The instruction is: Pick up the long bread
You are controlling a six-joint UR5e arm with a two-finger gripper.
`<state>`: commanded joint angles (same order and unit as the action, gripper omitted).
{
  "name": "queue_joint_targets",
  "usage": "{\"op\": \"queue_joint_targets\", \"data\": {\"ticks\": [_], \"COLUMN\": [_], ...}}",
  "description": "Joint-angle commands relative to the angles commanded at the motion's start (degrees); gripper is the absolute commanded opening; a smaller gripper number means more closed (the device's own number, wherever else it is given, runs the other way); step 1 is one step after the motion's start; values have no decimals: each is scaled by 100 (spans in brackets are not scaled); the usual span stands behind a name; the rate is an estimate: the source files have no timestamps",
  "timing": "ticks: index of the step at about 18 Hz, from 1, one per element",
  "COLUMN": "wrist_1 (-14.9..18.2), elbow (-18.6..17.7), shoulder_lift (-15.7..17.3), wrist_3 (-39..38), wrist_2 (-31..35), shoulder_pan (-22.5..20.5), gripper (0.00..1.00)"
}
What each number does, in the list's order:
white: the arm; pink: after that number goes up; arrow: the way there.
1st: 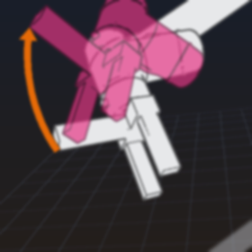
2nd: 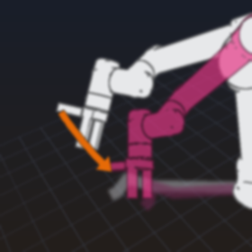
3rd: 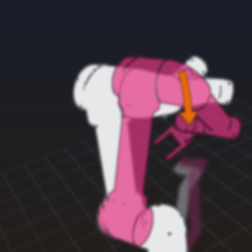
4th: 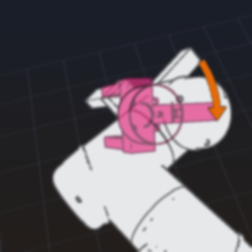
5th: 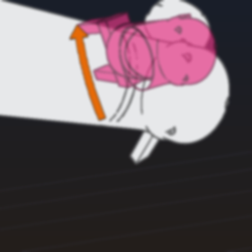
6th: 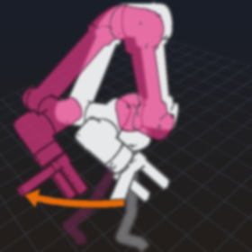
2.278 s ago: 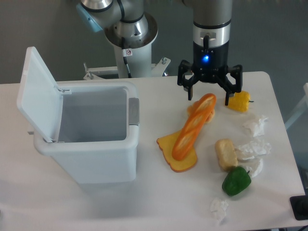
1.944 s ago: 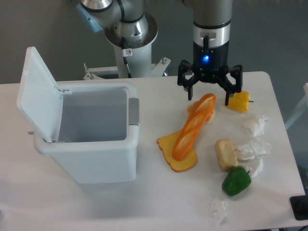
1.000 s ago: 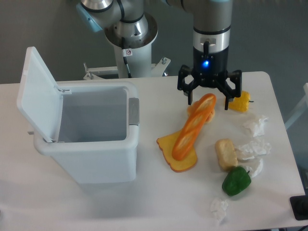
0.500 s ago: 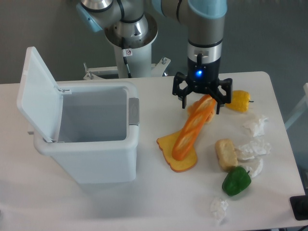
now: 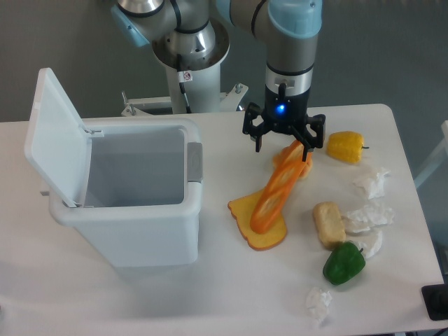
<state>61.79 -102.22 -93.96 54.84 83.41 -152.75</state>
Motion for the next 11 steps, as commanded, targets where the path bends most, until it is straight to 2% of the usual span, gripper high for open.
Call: {"op": "queue_joint_targets", "data": {"ticks": [4, 9, 11], "wrist_1": [298, 676, 817], "elbow": [8, 325, 316], "shoulder_lift": [-17, -26, -26], "wrist_3": [0, 0, 0], "wrist_2": [62, 141, 202], "shoulder_pan": [-149, -386, -439], "gripper": [100, 100, 100]}}
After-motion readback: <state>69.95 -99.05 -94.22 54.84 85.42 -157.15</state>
